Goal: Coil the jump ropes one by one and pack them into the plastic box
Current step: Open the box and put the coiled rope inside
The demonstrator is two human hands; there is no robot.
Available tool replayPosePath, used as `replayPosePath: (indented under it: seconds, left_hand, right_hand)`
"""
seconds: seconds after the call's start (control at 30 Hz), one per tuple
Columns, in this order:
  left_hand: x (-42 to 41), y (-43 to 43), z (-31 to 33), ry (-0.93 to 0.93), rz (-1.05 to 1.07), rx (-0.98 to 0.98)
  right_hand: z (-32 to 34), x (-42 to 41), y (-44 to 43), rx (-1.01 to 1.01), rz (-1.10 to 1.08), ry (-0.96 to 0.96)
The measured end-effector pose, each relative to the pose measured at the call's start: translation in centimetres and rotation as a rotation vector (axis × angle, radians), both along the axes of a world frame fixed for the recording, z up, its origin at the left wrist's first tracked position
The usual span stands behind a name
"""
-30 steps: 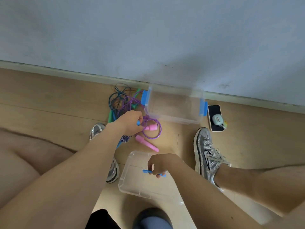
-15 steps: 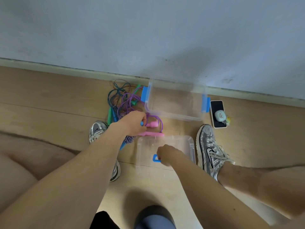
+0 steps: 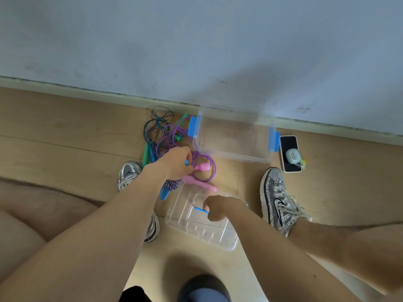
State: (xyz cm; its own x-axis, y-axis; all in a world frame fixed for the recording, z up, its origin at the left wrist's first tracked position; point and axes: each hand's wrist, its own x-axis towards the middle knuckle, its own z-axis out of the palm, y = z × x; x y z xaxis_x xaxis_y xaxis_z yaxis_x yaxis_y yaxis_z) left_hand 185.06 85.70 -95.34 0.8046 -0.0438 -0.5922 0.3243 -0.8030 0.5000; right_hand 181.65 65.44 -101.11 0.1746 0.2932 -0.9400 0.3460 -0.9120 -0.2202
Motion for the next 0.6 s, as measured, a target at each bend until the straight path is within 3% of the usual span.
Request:
replayPosePath:
  seconds: [0.1,0.17,0.23,0.3,0.4,0.5,0.6]
  left_hand:
    - [0.0,0.1,0.0,0.000,0.066,-0.012]
    - [0.2,-0.1,0.5,-0.024,0.130,-0.027]
    - [0.6,-0.4,1.2,-0.040,0.225,-0.082]
    - [1.0,-1.0,2.2,-0.017,0.354,-0.185]
    - [2.0,-1.5,3.3,0.065,0.562,-0.435]
    - [3.3,-1.2,3.7,0.122,0.758,-0.689]
    - [3.5,-0.5,2.9,0.032,0.738,-0.463]
  right_hand:
    - [1.0,0.4,0.5,0.108,-0.112,-0.033]
    - [1.6,1.4,1.1,0.256,-0.375,0.001]
    - [2.6,2.6,1.9,0.444,-0.747,0.210]
    - [4.0,3.9,2.6,0.590,-0.936,0.370]
    - [6.1,5.4,2.7,0.771,-1.010,0.213]
    - [6.0,6.7,2.3,0.786,-1.218,-0.050]
    - [5.4,8.2,1.7,0.768,-1.411,-0.191]
